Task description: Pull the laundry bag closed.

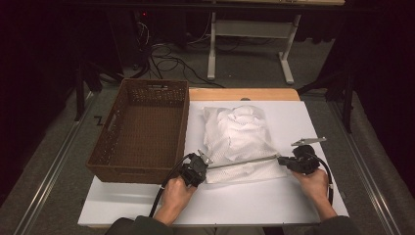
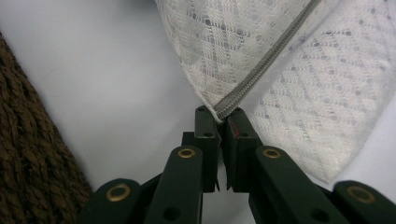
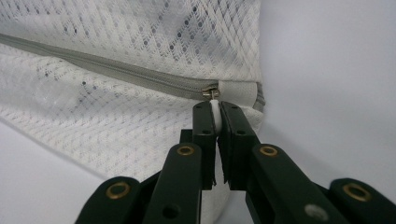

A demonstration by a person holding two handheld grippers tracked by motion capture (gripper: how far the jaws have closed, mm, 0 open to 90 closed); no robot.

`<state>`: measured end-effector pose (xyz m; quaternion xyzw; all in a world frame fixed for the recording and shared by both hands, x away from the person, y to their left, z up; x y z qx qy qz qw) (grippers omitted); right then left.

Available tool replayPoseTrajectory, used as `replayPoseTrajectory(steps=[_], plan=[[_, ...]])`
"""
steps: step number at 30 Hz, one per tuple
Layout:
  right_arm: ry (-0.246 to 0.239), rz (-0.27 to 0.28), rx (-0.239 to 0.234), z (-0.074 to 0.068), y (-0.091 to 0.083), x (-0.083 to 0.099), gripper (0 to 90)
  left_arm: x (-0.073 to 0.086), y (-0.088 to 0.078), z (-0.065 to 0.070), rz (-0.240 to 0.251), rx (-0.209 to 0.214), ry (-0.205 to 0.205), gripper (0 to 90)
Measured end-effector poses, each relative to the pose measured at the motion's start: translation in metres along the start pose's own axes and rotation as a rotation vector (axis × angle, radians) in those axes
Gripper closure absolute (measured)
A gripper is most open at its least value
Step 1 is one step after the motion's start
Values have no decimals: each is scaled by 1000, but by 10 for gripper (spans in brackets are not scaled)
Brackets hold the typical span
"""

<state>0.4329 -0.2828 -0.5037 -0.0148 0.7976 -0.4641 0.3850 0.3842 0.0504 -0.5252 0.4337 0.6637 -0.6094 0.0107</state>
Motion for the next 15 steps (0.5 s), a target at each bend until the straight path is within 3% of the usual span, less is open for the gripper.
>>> replayPoseTrajectory(steps=[4,7,11,15], plan=[[30,16,-9,0,-1,0,839,-1,-1,0,5,10,-15,774],[34,25,-3,-1,-4,0,746,-2,-6,1,30,24,-27,664],[40,74,-9,-4,-17,1,612,-4,-16,0,58,45,-46,539],[24,111,-13,-11,-26,4,563,-3,-27,1,90,60,-45,492]])
Point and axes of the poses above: each handheld gripper's, and its own axes: y roughly forward along the jaws, x roughly out of its underside, z roughly to its right, the point moved 3 cm from there along y, roughly forward along the jaws, and after that the axes turned 12 degrees about -x, right-handed, at the moved point
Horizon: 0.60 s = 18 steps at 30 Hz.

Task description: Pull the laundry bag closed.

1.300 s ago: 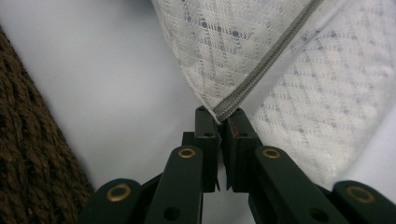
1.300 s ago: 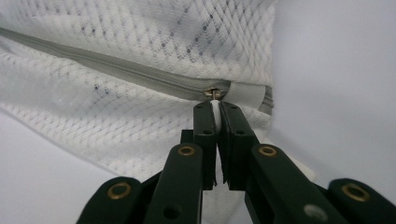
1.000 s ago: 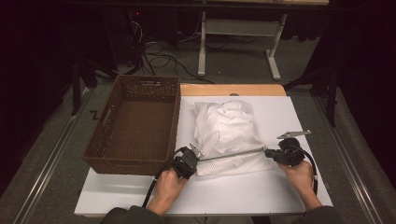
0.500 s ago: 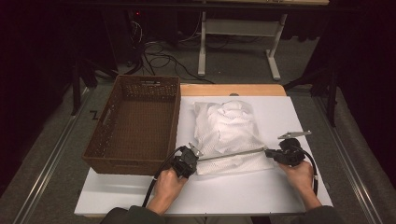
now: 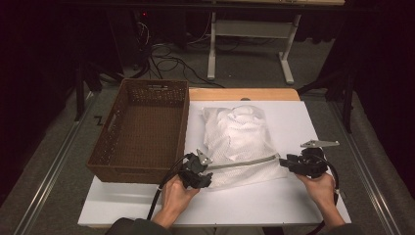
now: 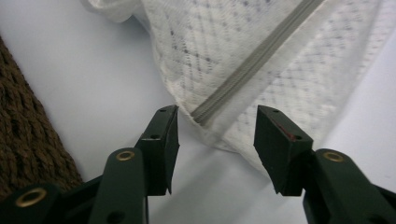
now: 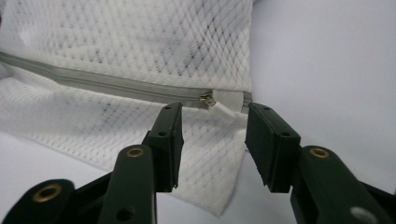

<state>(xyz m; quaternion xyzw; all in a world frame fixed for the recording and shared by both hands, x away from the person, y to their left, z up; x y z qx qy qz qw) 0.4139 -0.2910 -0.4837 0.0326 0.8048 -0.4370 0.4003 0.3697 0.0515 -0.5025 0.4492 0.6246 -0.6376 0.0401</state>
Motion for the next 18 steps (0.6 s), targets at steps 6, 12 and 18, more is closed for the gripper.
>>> replayPoseTrajectory(steps=[6,12,18], plan=[[-51,16,-17,-15,-5,4,540,1,-10,2,28,27,2,473],[-78,7,-52,-32,-5,13,544,10,-17,1,25,72,-15,473],[-92,8,-64,-41,-1,22,550,18,-21,1,43,91,-34,475]])
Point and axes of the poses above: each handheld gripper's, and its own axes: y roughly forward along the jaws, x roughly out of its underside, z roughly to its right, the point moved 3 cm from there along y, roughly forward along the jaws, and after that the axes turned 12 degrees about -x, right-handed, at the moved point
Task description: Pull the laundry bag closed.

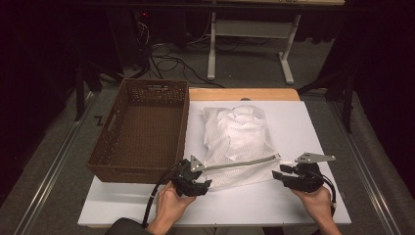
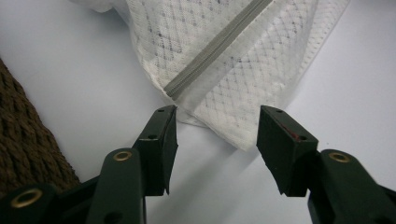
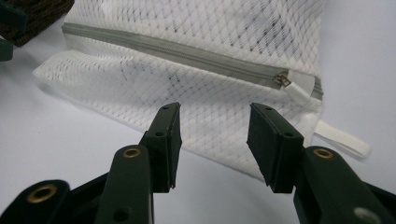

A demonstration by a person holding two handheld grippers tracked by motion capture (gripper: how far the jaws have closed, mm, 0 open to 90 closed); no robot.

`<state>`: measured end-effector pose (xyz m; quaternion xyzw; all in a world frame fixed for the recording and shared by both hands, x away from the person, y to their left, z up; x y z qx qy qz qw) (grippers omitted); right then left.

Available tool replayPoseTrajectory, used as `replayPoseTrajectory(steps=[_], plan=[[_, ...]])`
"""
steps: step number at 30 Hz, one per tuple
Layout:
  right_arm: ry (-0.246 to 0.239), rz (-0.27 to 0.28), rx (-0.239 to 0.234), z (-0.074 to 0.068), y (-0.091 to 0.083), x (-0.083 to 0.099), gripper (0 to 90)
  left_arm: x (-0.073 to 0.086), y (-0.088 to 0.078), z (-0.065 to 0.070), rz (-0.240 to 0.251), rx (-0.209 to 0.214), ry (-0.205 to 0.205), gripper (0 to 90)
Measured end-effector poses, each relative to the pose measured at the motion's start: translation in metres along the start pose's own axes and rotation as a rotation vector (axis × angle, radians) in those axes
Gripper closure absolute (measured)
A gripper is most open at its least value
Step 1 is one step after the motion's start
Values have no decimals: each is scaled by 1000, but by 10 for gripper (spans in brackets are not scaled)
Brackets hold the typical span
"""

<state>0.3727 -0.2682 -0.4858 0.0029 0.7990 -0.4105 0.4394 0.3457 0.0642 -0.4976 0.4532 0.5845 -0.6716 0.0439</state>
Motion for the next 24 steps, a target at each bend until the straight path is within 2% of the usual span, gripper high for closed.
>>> replayPoseTrajectory(steps=[5,7,9,11,16,24], plan=[[-12,-14,14,-1,7,9,559,5,1,5,2,11,11,473],[-9,-24,17,-1,11,13,559,6,3,7,-11,5,33,472],[-19,-35,23,-2,13,15,559,8,5,8,-17,9,34,470],[-32,-32,30,-4,15,16,559,10,8,7,-25,13,32,469],[-46,-38,27,-4,17,18,553,13,13,4,-34,35,-4,460],[-23,-36,31,3,16,21,529,13,16,6,-42,41,2,445]])
Point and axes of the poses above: each handheld gripper's, and its own axes: y roughly forward along the jaws, x roughly out of its underside, z roughly to its right, the point moved 3 cm from there along y, roughly forward along the jaws, and after that the axes turned 12 degrees about -x, right-handed, at the moved point
